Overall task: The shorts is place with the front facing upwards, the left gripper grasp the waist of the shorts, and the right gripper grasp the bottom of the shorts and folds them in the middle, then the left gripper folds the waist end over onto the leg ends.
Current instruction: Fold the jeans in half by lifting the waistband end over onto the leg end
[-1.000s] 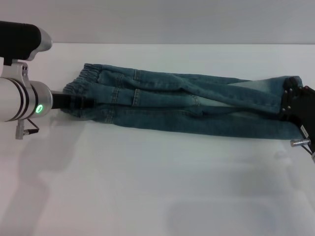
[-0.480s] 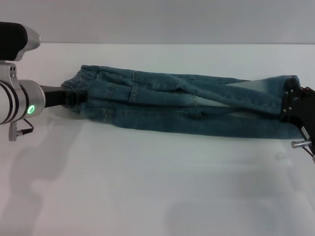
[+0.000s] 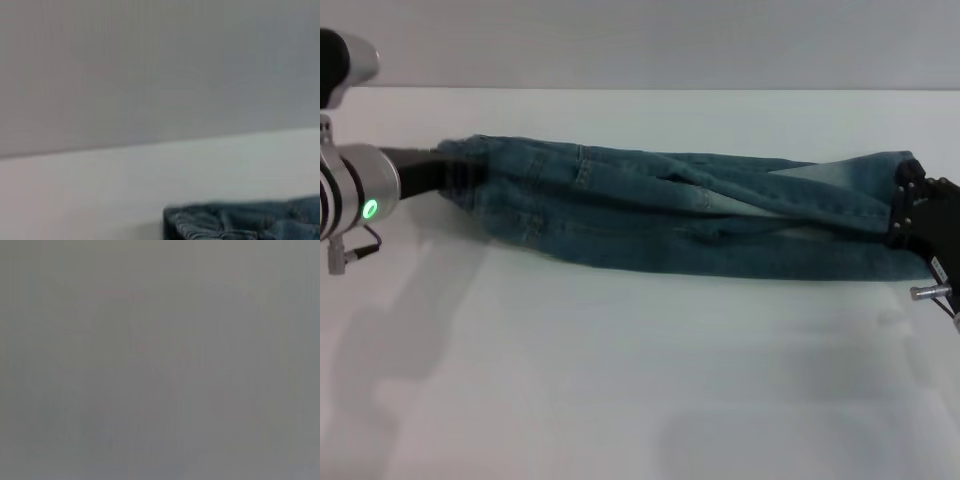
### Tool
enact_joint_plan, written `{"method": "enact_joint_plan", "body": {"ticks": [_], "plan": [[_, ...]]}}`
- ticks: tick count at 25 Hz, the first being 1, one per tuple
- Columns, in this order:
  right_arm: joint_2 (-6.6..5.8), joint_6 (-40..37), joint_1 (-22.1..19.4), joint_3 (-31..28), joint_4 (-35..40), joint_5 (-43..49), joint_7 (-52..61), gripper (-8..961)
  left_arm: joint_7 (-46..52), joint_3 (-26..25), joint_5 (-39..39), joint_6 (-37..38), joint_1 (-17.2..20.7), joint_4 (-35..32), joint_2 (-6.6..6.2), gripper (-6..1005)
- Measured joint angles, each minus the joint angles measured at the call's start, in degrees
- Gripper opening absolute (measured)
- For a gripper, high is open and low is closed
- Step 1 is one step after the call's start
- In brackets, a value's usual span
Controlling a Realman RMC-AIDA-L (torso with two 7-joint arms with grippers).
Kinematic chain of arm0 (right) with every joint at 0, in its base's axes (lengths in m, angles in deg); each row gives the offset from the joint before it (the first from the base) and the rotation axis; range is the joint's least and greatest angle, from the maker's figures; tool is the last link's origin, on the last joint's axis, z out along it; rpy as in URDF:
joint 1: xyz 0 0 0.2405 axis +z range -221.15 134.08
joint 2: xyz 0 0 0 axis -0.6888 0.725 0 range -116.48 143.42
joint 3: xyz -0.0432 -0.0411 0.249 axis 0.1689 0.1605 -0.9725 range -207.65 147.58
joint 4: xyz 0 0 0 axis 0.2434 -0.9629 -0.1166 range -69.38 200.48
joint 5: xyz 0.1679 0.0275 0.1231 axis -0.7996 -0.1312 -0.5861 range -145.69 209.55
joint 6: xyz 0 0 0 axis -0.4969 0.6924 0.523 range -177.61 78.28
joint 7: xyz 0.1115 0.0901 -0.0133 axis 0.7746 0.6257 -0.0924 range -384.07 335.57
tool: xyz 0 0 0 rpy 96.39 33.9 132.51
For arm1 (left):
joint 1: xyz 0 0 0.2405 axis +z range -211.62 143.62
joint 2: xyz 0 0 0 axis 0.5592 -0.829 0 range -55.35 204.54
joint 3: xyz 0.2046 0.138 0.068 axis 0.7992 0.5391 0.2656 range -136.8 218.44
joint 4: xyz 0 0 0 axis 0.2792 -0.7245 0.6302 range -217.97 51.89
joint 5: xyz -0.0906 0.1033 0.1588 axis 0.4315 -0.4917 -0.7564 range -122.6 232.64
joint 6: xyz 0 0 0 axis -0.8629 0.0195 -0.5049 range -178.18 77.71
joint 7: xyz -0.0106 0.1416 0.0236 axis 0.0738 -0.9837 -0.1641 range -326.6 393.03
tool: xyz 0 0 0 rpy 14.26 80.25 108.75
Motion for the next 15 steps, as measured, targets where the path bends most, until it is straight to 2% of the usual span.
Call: {"method": "enact_joint_plan", "body": {"ticks": [1, 5, 9, 11, 15], "plan": [[0.0, 0.33, 0.3, -0.11, 0.19, 0.0, 0.62, -1, -0.01, 0.15, 0.7, 0.74, 1.14, 2.67, -0.03, 496], [-0.03, 2.51, 2.15, -0.31, 1.47, 0.0, 2.94, 0, -0.22, 1.1, 2.1, 1.87, 2.5, 6.31, -0.14, 479], [0.01, 3.81, 4.53, 0.31, 2.97, 0.0, 4.14, 1, -0.67, 2.78, 3.24, 2.4, 3.01, 9.09, -0.14, 463], [0.04, 5.61, 5.81, 0.4, 3.26, 0.0, 4.92, 1, -0.72, 3.77, 3.43, 2.79, 3.13, 10.08, -0.13, 412], [0.13, 8.2, 8.43, 0.42, 4.81, 0.0, 6.65, 0, -0.75, 5.91, 3.63, 3.61, 3.43, 12.91, -0.09, 385]]}}
